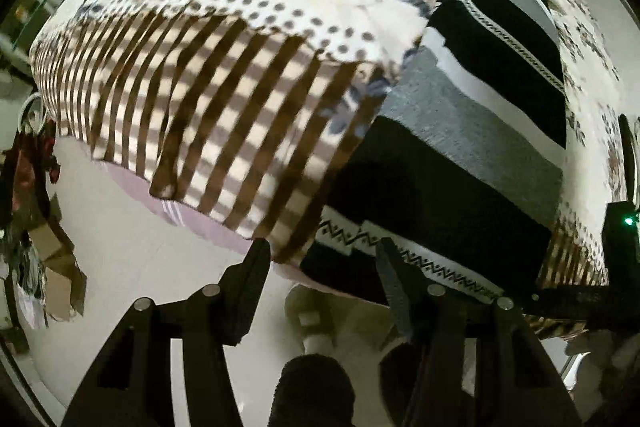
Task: Fold small clothes
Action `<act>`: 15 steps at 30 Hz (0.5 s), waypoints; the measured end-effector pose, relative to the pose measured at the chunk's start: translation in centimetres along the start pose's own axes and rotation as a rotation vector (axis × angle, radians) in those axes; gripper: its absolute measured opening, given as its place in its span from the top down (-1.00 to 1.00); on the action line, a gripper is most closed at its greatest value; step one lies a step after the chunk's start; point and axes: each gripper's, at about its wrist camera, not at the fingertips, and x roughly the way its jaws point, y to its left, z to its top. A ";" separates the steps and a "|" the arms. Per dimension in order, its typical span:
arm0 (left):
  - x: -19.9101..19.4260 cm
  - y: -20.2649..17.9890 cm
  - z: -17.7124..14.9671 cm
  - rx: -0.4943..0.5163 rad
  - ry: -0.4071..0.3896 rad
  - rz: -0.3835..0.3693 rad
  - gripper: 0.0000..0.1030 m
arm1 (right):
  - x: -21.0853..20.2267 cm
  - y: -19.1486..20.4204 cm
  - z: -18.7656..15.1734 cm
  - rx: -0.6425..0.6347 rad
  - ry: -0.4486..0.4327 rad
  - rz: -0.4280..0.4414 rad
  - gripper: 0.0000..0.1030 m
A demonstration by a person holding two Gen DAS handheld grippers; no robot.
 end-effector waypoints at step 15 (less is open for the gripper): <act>0.9 1.7 0.4 0.014 0.022 -0.047 -0.02 | 2.9 -0.4 -0.6 -0.001 -0.014 -0.003 0.36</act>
